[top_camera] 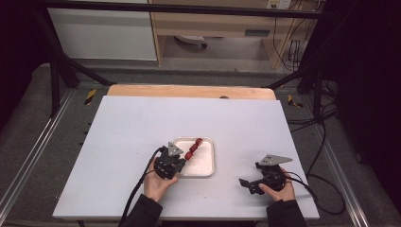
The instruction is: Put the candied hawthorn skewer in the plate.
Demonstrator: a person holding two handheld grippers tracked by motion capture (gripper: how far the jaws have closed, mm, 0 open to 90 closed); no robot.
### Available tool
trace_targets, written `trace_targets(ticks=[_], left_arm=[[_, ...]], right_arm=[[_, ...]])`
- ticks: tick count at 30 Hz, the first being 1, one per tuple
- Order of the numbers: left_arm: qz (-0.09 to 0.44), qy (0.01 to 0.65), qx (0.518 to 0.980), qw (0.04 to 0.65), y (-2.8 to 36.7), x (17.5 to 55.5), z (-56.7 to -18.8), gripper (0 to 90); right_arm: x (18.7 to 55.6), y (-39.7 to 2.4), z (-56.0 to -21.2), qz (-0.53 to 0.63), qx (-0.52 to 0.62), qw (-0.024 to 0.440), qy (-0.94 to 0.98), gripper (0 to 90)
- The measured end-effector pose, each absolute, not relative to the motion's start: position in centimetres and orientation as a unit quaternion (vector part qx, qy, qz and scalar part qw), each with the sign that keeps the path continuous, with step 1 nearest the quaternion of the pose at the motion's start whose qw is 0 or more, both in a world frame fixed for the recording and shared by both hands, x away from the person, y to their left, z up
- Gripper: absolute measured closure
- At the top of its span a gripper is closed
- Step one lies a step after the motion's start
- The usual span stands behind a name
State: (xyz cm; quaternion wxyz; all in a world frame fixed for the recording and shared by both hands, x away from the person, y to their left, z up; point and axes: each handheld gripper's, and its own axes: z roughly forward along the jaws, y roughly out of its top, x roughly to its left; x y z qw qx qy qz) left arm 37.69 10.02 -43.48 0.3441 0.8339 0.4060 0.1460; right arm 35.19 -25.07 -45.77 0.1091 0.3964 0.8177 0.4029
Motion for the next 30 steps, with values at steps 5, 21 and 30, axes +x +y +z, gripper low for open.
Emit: trace_targets(ticks=[5, 21, 30], left_arm=[[0.15, 0.409, 0.838, 0.328, 9.8, 38.0, -44.0, 88.3], [0.162, 0.395, 0.843, 0.327, 10.3, 37.8, -43.5, 75.9], [0.141, 0.384, 0.845, 0.344, 11.6, 38.2, -41.5, 45.7]], right_arm=[[35.3, -25.0, -45.8, 0.402, 0.397, 0.109, 0.818, 1.1], [35.3, -25.0, -45.9, 0.4, 0.399, 0.113, 0.818, 1.1], [35.3, -25.1, -45.8, 0.401, 0.4, 0.112, 0.816, 0.9]])
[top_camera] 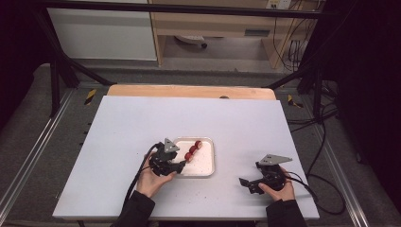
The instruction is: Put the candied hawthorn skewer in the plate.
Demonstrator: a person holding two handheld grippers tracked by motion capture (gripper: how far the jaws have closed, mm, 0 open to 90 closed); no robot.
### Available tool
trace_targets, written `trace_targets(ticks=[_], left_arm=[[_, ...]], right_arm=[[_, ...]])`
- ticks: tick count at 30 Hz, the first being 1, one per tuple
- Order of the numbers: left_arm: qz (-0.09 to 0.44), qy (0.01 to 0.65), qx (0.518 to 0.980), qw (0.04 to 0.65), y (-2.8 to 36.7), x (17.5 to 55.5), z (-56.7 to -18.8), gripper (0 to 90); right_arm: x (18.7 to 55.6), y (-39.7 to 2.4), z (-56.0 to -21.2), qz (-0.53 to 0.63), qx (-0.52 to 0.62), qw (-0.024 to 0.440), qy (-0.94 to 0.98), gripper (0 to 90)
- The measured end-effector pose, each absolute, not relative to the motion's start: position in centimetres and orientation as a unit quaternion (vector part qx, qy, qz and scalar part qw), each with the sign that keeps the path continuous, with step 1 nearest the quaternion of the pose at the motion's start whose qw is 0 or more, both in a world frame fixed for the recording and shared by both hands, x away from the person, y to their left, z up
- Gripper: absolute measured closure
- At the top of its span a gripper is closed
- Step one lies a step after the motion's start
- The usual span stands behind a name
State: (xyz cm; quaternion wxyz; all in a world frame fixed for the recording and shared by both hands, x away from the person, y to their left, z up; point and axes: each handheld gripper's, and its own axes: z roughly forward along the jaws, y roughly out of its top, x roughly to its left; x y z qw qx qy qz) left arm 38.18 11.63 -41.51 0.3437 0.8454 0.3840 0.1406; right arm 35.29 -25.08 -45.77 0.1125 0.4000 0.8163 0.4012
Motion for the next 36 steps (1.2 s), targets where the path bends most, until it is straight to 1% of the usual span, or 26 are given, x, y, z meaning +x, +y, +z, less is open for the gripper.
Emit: trace_targets(ticks=[2, 8, 12, 18, 21, 29, 36], left_arm=[[0.131, 0.38, 0.848, 0.345, 11.9, 38.2, -41.2, 38.4], [0.107, 0.375, 0.859, 0.332, 13.5, 38.1, -40.5, 24.2], [0.108, 0.384, 0.856, 0.328, 15.0, 37.7, -40.3, 18.9], [0.116, 0.39, 0.849, 0.336, 18.2, 36.4, -41.2, 16.2], [0.122, 0.402, 0.84, 0.342, 19.8, 35.9, -41.7, 12.6], [0.141, 0.415, 0.822, 0.365, 24.2, 34.0, -43.4, 10.2], [0.149, 0.416, 0.813, 0.38, 26.2, 33.1, -44.3, 8.5]], right_arm=[[35.3, -25.1, -45.7, 0.401, 0.399, 0.113, 0.816, 0.9], [35.2, -25.1, -45.6, 0.404, 0.403, 0.112, 0.813, 0.8], [35.3, -25.1, -45.7, 0.404, 0.403, 0.113, 0.813, 0.7], [35.2, -25.1, -45.7, 0.404, 0.403, 0.113, 0.813, 0.7], [35.2, -25.1, -45.7, 0.403, 0.402, 0.114, 0.814, 0.7], [35.1, -25.1, -45.7, 0.399, 0.402, 0.116, 0.816, 0.7], [35.0, -25.1, -45.7, 0.4, 0.405, 0.116, 0.814, 0.7]])
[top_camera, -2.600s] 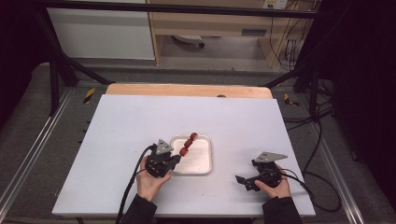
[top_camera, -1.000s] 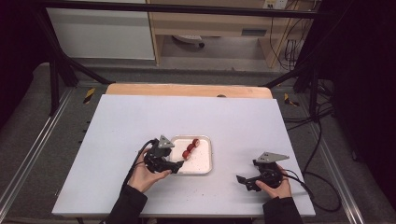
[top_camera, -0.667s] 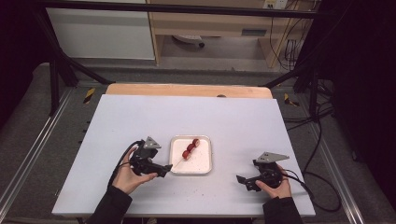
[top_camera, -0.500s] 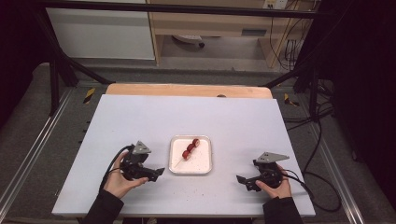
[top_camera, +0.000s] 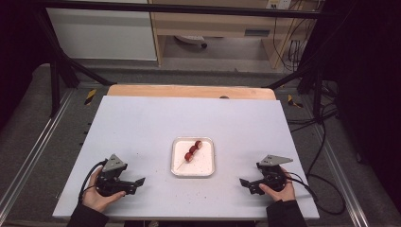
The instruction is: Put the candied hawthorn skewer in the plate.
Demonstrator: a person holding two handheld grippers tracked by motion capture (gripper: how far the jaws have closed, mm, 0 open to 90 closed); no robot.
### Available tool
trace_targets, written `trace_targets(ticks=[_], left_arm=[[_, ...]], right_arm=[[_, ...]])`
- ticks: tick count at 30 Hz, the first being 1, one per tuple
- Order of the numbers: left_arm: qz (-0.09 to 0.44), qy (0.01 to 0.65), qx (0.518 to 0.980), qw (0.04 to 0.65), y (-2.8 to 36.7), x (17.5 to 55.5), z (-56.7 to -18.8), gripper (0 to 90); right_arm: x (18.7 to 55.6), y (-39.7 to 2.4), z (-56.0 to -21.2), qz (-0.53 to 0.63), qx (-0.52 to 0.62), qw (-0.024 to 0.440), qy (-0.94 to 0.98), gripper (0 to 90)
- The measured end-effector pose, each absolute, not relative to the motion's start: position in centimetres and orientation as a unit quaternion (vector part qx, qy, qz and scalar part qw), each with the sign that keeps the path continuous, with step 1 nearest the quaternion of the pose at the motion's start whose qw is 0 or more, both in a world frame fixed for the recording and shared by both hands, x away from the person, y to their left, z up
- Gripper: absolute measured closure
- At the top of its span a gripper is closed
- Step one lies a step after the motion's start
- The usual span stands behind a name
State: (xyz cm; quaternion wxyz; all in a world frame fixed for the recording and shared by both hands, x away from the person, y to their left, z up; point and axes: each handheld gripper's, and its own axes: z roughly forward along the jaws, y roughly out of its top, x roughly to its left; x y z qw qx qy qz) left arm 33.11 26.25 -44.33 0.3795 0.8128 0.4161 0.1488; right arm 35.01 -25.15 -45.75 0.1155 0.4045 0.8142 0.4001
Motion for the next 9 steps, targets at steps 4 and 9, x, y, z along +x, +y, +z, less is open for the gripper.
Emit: trace_targets(ticks=[4, 9], left_arm=[[0.152, 0.411, 0.815, 0.38, 26.57, 32.92, -44.46, 7.9], [0.147, 0.41, 0.814, 0.385, 26.48, 32.96, -44.52, 7.7]], right_arm=[[35.0, -25.15, -45.75, 0.399, 0.402, 0.114, 0.816, 0.6], [35.0, -25.15, -45.74, 0.4, 0.401, 0.113, 0.816, 0.6]])
